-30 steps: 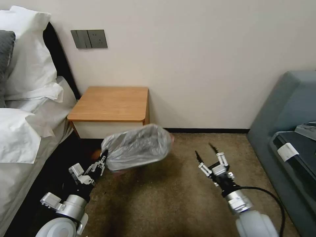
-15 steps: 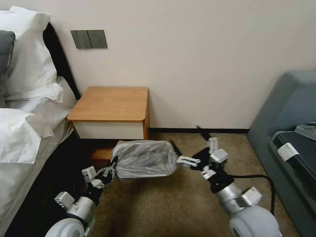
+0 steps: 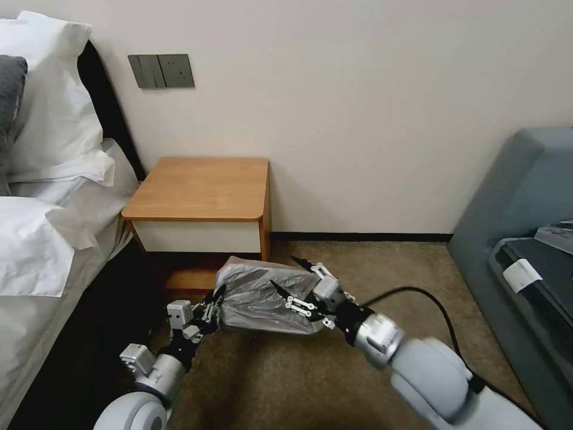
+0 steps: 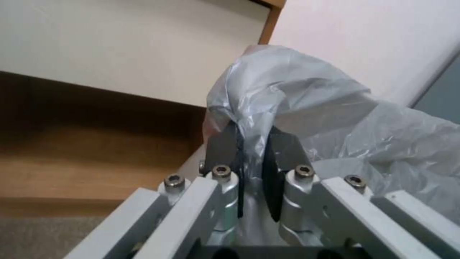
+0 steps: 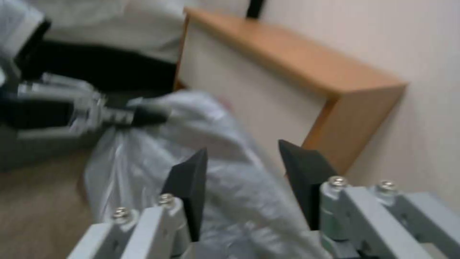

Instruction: Pick up the garbage bag from the table and place it over the trash can.

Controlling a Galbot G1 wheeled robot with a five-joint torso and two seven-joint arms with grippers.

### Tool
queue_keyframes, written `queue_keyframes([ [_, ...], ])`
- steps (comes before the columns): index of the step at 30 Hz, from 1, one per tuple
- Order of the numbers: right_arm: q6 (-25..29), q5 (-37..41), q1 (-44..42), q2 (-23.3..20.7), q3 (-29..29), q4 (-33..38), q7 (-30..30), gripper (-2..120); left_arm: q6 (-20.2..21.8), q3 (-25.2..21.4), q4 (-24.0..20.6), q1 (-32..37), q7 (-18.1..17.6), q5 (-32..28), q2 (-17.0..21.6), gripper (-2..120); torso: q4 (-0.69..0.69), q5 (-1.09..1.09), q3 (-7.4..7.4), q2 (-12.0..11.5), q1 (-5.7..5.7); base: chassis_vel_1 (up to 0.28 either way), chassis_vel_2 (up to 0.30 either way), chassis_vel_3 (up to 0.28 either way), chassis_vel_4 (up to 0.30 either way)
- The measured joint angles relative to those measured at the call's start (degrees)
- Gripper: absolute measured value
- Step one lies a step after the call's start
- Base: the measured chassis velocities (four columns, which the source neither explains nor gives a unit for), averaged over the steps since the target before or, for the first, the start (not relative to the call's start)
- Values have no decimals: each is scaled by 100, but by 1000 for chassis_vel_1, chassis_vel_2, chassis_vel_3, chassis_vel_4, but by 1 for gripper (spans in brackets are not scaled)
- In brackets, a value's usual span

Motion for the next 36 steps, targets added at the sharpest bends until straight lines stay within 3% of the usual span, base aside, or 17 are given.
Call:
queue_keyframes([
  [2, -348, 175, 440, -161, -361, -223, -167, 29, -6, 5, 8, 1, -4, 11, -20, 6, 0, 1, 0, 0, 0, 0, 0, 0, 0],
  [7, -450, 237, 773, -292, -616, -436, -303, 20, 0, 9, 7, -5, -16, 7, -40, 6, 0, 0, 0, 0, 0, 0, 0, 0, 0],
  [10, -503, 251, 1427, -409, -1154, -793, -358, 0, 57, 36, 8, -38, -25, -6, -63, 6, -2, 0, 0, 0, 0, 0, 0, 0, 0],
  [18, -729, 310, 2474, -66, -2178, -1399, -302, 0, 115, 126, 29, -43, -101, 103, -106, 6, 0, -2, 0, 0, 0, 0, 0, 0, 0],
  [19, -792, 340, 2694, 103, -2505, -1630, -269, 0, 171, 123, 16, -41, -213, 107, -110, 6, 0, -1, 0, 0, 0, 0, 0, 0, 0],
  [24, -801, 328, 2885, 278, -2762, -1925, -278, 0, 176, 99, -4, -42, -237, 107, -102, 6, 0, -2, 0, 0, 0, 0, 0, 0, 0],
  [28, -801, 249, 3185, 686, -3136, -2657, -293, 0, 197, 138, -94, -28, -232, 38, -118, 6, -1, -1, 0, 0, 0, 0, 0, 0, 0],
  [36, -793, 172, 3701, 1044, -3602, -3401, -291, 0, 270, 317, -188, 29, -252, 61, -171, 6, -1, -2, 0, 0, 0, 0, 0, 0, 0],
])
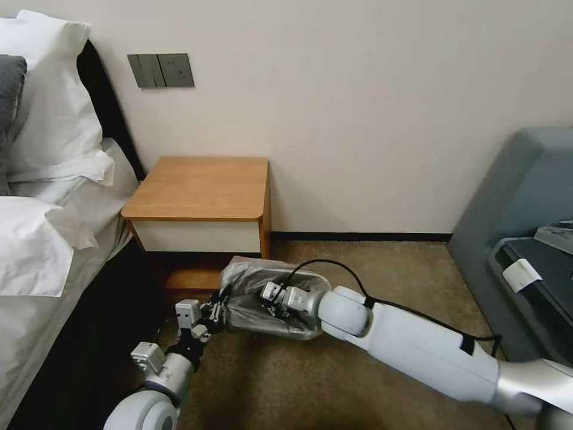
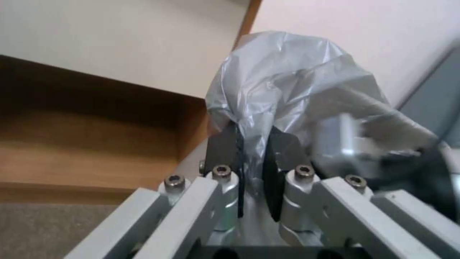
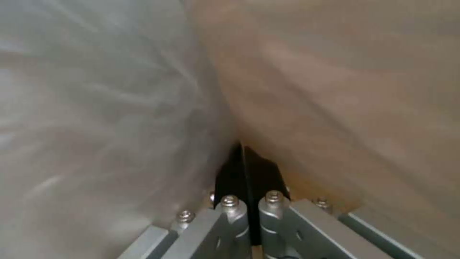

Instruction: Pick up the garbage bag from the table and place it over the trash can.

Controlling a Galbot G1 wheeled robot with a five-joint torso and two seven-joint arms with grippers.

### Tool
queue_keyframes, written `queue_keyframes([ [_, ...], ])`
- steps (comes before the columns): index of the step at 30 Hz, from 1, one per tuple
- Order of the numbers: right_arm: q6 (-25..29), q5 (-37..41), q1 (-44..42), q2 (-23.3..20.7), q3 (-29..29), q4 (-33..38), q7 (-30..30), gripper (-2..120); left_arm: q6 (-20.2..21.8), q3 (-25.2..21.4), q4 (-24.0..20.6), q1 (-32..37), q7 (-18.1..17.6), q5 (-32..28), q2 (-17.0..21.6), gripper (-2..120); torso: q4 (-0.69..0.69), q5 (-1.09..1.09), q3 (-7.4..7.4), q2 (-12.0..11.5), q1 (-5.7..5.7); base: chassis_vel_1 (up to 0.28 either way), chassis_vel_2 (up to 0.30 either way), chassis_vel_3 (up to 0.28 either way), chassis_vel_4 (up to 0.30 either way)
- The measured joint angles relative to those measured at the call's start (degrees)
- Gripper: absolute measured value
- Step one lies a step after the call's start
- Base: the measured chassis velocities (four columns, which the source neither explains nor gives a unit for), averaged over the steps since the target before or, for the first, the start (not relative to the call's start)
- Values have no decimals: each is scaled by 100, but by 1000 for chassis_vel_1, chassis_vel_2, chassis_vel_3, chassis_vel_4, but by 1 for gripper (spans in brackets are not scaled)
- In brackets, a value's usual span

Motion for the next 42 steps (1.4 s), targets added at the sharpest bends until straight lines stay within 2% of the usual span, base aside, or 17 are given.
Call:
queue_keyframes([
  [7, 76, -78, 175, 164, -290, -377, 14, 0, 54, 112, -72, 59, -79, 2, -80, 6, 0, 1, 0, 0, 0, 0, 0, 0, 0],
  [14, 293, 112, -320, -201, 240, 381, 83, 0, 65, -27, 30, 16, -234, -94, -82, 6, 0, 1, -1, 0, 0, 0, 0, 0, 0],
  [18, 584, 371, -1199, -744, 1441, 1305, 157, 0, 257, -130, 67, -57, -550, -781, -77, 6, -1, 2, -1, 0, 0, 0, 0, 0, 0],
  [19, 584, 371, -1199, -744, 1441, 1305, 157, 0, 257, -130, 67, -57, -550, -781, -77, 6, -1, 2, -1, 0, 0, 0, 0, 0, 0],
  [20, 693, 408, -1507, -847, 1864, 1578, 184, 0, 339, -141, 69, -82, -643, -947, -73, 6, 0, 0, -1, 0, 0, 0, 0, 0, 0],
  [22, 913, 472, -2142, -908, 2598, 2015, 258, 0, 544, -148, 70, -123, -833, -1215, -65, 6, -1, 3, -1, 0, 0, 0, 0, 0, 0],
  [23, 913, 472, -2142, -908, 2598, 2015, 258, 0, 544, -148, 70, -123, -833, -1215, -65, 6, -1, 3, -1, 0, 0, 0, 0, 0, 0],
  [26, 1143, 896, -3003, -855, 3644, 2595, 688, -1, 965, -144, 66, -166, -1142, -1455, -50, 6, -2, 3, -2, 0, 0, 0, 0, 0, 0],
  [27, 1143, 896, -3003, -855, 3644, 2595, 688, -1, 965, -144, 66, -166, -1142, -1455, -50, 6, -2, 3, -2, 0, 0, 0, 0, 0, 0],
  [28, 1291, 1230, -3334, -769, 4180, 2790, 919, 5, 1228, -144, 66, -176, -1271, -1460, -39, 5, -1, 2, -2, 0, 0, 0, 0, 0, 0],
  [30, 1455, 1788, -3767, -611, 4987, 2989, 1004, 15, 1620, -151, 66, -187, -1394, -1412, -20, 5, 0, 3, -2, 0, 0, 0, 0, 0, 0],
  [31, 1455, 1788, -3767, -611, 4987, 2989, 1004, 15, 1620, -151, 66, -187, -1394, -1412, -20, 5, 0, 3, -2, 0, 0, 0, 0, 0, 0],
  [34, 1544, 2146, -4278, -441, 5798, 3165, 998, 30, 2141, -182, 64, -180, -1409, -1373, 27, 5, 0, 3, -2, 1, 0, 0, 0, 0, 0],
  [35, 1544, 2146, -4278, -441, 5798, 3165, 998, 30, 2141, -182, 64, -180, -1409, -1373, 27, 5, 0, 3, -2, 1, 0, 0, 0, 0, 0],
  [37, 1586, 2192, -4567, -349, 6172, 3250, 936, 40, 2367, -212, 101, -176, -1315, -1387, 49, 5, 0, 3, -1, 0, 0, 0, 0, 0, 0],
  [39, 1614, 2193, -4671, -319, 6282, 3275, 904, 43, 2401, -213, 127, -176, -1294, -1399, 55, 5, -1, 3, -1, 1, 0, 0, 0, 0, 0],
  [42, 1681, 2175, -4901, -259, 6467, 3291, 791, 58, 2421, -189, 247, -200, -1272, -1441, 37, 5, 0, 4, -2, 1, 0, 0, 0, 0, 0],
])
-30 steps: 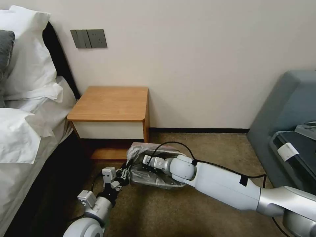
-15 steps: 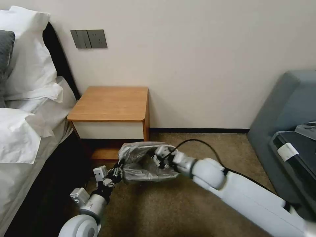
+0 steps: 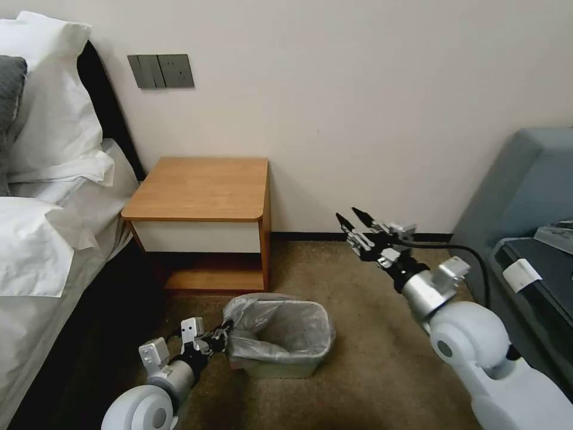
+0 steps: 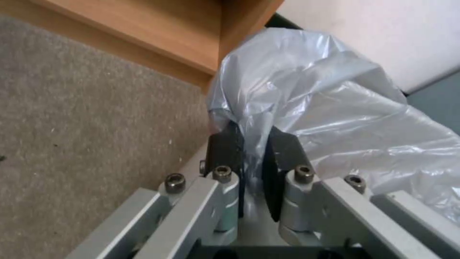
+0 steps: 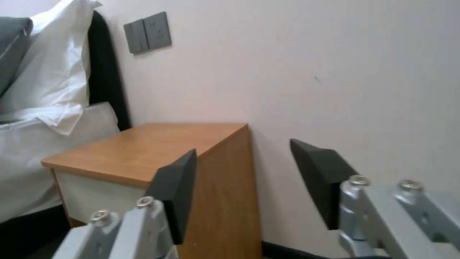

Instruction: Pick up the garbage bag from the table and place it over the trash can.

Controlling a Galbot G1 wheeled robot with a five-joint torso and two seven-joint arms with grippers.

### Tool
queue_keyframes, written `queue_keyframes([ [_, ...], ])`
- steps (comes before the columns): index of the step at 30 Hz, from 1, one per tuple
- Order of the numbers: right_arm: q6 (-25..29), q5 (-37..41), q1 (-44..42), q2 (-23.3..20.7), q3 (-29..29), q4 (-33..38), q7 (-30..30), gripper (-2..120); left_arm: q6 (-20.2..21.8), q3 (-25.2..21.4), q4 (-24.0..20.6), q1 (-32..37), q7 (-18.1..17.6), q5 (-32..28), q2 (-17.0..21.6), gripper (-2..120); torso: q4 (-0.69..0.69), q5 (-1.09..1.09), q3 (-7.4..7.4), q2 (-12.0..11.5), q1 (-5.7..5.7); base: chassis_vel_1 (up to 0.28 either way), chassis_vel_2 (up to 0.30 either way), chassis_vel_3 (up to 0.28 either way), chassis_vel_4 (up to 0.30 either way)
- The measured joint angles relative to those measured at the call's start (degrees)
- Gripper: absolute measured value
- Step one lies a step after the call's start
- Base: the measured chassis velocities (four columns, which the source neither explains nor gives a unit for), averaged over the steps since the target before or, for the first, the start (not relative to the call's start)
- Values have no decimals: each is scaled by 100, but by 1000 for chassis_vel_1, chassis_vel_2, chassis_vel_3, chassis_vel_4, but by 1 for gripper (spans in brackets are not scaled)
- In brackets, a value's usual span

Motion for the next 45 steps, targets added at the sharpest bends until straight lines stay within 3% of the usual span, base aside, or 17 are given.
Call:
queue_keyframes([
  [5, 30, -29, -57, 74, 76, -50, -78, 71, -7, 16, 105, -12, -29, -4, -21, 5, 1, -2, 0, 0, 0, 0, 0, 0, 0],
  [7, 48, -41, -36, 112, 88, -114, -96, 84, -15, 8, 138, 6, -56, -29, -22, 14, 0, -2, 1, 0, 0, 0, 0, 0, 0],
  [8, 48, -41, -36, 112, 88, -114, -96, 84, -15, 8, 138, 6, -56, -29, -22, 14, 0, -2, 1, 0, 0, 0, 0, 0, 0],
  [11, 57, -43, 46, 138, 79, -174, -105, 97, 0, 8, 159, 44, -67, -42, -17, 29, 0, -9, 2, 0, 0, 0, 0, 0, 0],
  [16, 59, -46, 92, 169, 61, -211, -113, 100, -8, 11, 170, 50, -71, -41, -22, 42, 1, -3, 2, 0, 0, 0, 0, 0, 0],
  [23, 79, -118, 78, 242, 3, -268, -227, 100, -86, 27, 102, 7, -66, -7, -27, 73, 0, -3, 2, 0, 0, 0, 0, 0, 0],
  [30, 101, -167, 70, 291, -23, -306, -285, 100, -131, 7, -47, 52, -87, 16, -53, 95, 0, -3, 2, 0, 0, 0, 0, 0, 0],
  [37, 166, -292, 2, 391, -9, -298, -304, 100, -353, 6, -211, 162, -11, 407, -102, 100, 0, -3, 1, 0, 0, 0, 0, 0, 0],
  [39, 216, -630, -165, 568, 17, -192, -25, 100, -936, -63, -259, 213, 169, 849, -118, 100, 1, -4, 1, 0, 0, 0, 0, 0, 0],
  [40, 216, -630, -165, 568, 17, -192, -25, 100, -936, -63, -259, 213, 169, 849, -118, 100, 1, -4, 1, 0, 0, 0, 0, 0, 0],
  [41, 204, -940, -300, 688, 27, -112, 196, 100, -1314, -131, -259, 216, 267, 1035, -121, 100, 2, -4, 1, 0, 0, 0, 0, 0, 0],
  [42, 169, -1947, -928, 1209, -4, 28, 895, 100, -2457, -492, -41, 102, 588, 1752, -118, 100, 1, -5, 0, 0, 0, 0, 0, 0, 0],
  [43, 383, -2469, -1328, 1580, -21, -56, 1158, 100, -2915, -676, 142, -7, 710, 2009, -68, 100, -1, -4, 0, 0, 0, 0, 0, 0, 0],
  [45, 589, -2685, -1525, 1786, -30, -153, 1266, 100, -3093, -762, 233, -60, 725, 2072, -26, 100, -1, -5, 0, 0, 0, 0, 0, 0, 0],
])
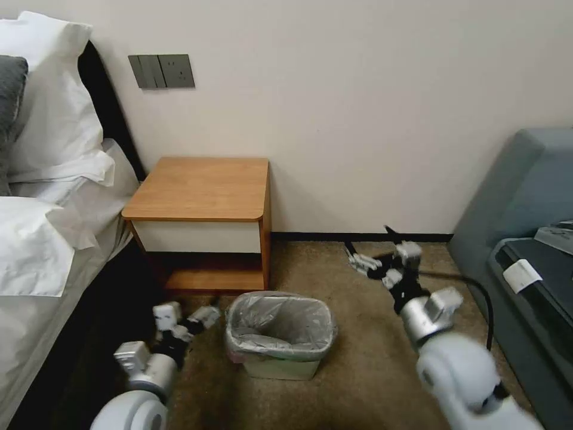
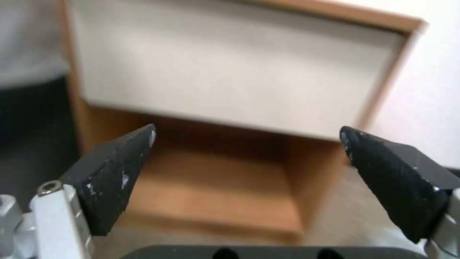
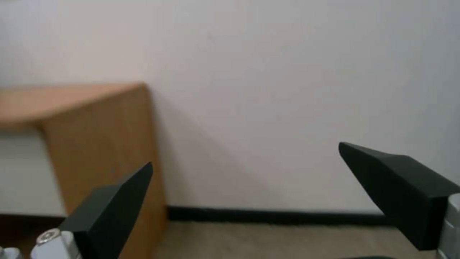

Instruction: Pick up the garbage bag from the table and place it over the trash can.

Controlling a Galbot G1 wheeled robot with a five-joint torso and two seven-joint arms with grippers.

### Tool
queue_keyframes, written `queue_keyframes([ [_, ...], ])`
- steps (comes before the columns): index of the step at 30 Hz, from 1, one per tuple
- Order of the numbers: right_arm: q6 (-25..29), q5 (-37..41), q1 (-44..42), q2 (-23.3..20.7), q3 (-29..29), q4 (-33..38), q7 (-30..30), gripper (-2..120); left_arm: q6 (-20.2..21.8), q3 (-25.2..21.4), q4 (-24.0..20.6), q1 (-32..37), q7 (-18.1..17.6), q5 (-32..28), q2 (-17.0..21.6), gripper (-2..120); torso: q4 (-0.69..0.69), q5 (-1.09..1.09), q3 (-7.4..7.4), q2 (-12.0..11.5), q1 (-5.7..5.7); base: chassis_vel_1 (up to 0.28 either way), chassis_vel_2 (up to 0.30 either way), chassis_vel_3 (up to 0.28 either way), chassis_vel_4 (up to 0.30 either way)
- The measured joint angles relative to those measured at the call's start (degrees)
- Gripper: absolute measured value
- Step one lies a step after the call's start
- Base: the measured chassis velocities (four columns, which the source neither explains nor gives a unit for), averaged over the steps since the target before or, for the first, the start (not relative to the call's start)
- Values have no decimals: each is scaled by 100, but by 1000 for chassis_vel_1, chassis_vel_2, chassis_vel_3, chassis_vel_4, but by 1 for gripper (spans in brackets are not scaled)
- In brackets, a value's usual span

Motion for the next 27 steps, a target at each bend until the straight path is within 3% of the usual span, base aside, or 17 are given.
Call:
queue_keyframes([
  [2, 598, -266, -408, 455, -64, -330, 60, 100, -283, -194, 201, 13, 5, 90, 53, 100, -3, 1, 0, 0, 0, 0, 0, 0, 0],
  [6, 1042, -371, -517, 604, -40, -599, -268, 100, -587, -309, 435, 130, 4, 128, -7, 98, 4, 1, 0, 0, 0, 0, 0, 0, 0],
  [13, 1340, -458, -528, 694, 262, -879, -508, 100, -918, -239, 769, 196, 140, 261, -77, 99, 2, 1, 1, 0, 0, 0, 0, 0, 0],
  [27, 1365, -466, -502, 697, 297, -910, -528, 100, -922, -190, 774, 200, 201, 129, -15, 100, 1, 1, 1, 0, 0, 0, 0, 0, 0],
])
